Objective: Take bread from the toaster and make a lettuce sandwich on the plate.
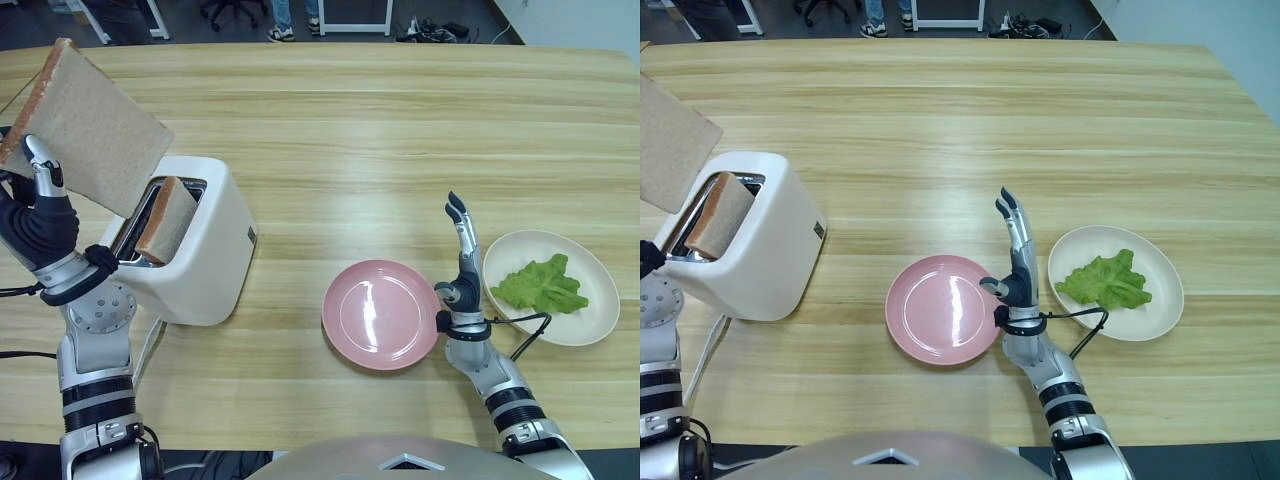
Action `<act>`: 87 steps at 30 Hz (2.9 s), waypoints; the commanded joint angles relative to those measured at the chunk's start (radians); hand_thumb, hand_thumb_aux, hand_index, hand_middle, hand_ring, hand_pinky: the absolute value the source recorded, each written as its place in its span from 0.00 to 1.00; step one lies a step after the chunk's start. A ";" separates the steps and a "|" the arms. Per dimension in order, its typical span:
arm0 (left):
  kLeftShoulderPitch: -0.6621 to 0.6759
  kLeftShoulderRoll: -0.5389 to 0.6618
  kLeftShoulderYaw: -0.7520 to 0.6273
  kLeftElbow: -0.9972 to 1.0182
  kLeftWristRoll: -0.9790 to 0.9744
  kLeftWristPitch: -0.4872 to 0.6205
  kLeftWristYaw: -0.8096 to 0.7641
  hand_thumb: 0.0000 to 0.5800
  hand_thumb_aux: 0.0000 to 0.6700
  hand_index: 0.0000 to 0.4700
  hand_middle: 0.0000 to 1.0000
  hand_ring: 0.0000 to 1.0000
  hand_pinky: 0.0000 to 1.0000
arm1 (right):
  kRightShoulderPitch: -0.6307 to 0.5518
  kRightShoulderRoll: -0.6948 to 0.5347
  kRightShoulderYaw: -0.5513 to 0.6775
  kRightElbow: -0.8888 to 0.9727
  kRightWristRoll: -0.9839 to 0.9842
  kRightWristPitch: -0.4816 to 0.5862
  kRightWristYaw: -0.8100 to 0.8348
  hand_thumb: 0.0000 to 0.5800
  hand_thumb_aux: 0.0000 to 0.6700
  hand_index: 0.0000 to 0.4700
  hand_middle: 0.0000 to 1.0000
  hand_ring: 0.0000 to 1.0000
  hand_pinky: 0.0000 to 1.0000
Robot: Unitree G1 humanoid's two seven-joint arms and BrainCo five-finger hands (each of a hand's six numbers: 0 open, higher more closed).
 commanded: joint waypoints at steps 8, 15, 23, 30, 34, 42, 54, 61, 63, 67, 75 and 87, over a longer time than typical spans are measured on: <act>0.232 -0.081 -0.503 -0.260 -0.291 -0.091 -0.578 1.00 1.00 1.00 1.00 1.00 1.00 | 0.100 -0.073 -0.168 -0.162 0.101 0.041 0.050 0.00 0.00 0.00 0.00 0.00 0.00; 0.106 -0.215 -0.671 0.128 -0.093 -0.106 -0.681 1.00 1.00 1.00 1.00 1.00 1.00 | 0.172 -0.172 -0.339 -0.205 0.056 0.135 0.031 0.00 0.00 0.00 0.00 0.00 0.00; 0.040 -0.247 -0.720 0.421 0.152 -0.164 -0.591 1.00 1.00 1.00 1.00 1.00 1.00 | 0.230 -0.327 -0.405 -0.092 -0.110 0.335 -0.065 0.00 0.00 0.00 0.00 0.00 0.00; 0.048 -0.195 -0.696 0.390 0.389 -0.133 -0.389 1.00 0.96 0.96 0.67 0.67 0.67 | 0.241 -0.461 -0.339 0.030 -0.255 0.572 -0.096 0.00 0.00 0.00 0.00 0.00 0.00; 0.062 -0.180 -0.678 0.330 0.487 -0.096 -0.272 0.02 0.01 0.01 0.00 0.00 0.00 | 0.228 -0.501 -0.281 0.042 -0.264 0.629 -0.049 0.00 0.00 0.00 0.00 0.00 0.00; 0.094 -0.145 -0.682 0.226 0.578 -0.040 -0.196 0.00 0.00 0.00 0.00 0.00 0.00 | 0.242 -0.559 -0.199 0.013 -0.234 0.648 0.087 0.00 0.00 0.00 0.00 0.00 0.00; 0.176 -0.105 -0.634 0.038 0.586 0.011 -0.165 0.00 0.00 0.00 0.00 0.00 0.00 | 0.267 -0.608 -0.146 -0.038 -0.184 0.678 0.273 0.46 0.27 0.27 0.00 0.00 0.00; 0.213 -0.086 -0.611 0.013 0.571 0.017 -0.166 0.00 0.00 0.00 0.00 0.00 0.00 | 0.282 -0.624 -0.148 -0.063 -0.166 0.706 0.330 0.96 0.80 0.80 0.00 0.00 0.00; 0.219 -0.085 -0.603 0.013 0.567 0.017 -0.165 0.00 0.00 0.00 0.00 0.00 0.00 | 0.280 -0.627 -0.145 -0.067 -0.165 0.710 0.332 0.99 0.88 0.88 0.00 0.00 0.00; 0.233 -0.083 -0.588 0.007 0.560 0.020 -0.166 0.00 0.00 0.00 0.00 0.00 0.00 | 0.272 -0.631 -0.140 -0.066 -0.164 0.705 0.328 1.00 0.99 0.99 0.00 0.00 0.00; 0.249 -0.087 -0.555 0.008 0.546 0.027 -0.151 0.00 0.00 0.00 0.00 0.00 0.00 | 0.279 -0.627 -0.169 -0.137 -0.171 0.683 0.222 1.00 1.00 1.00 0.00 0.00 0.00; 0.253 -0.104 -0.464 -0.027 0.535 0.033 -0.048 0.00 0.00 0.00 0.00 0.00 0.00 | 0.230 -0.513 -0.016 -0.494 -0.213 0.425 0.184 1.00 1.00 1.00 0.00 0.00 0.00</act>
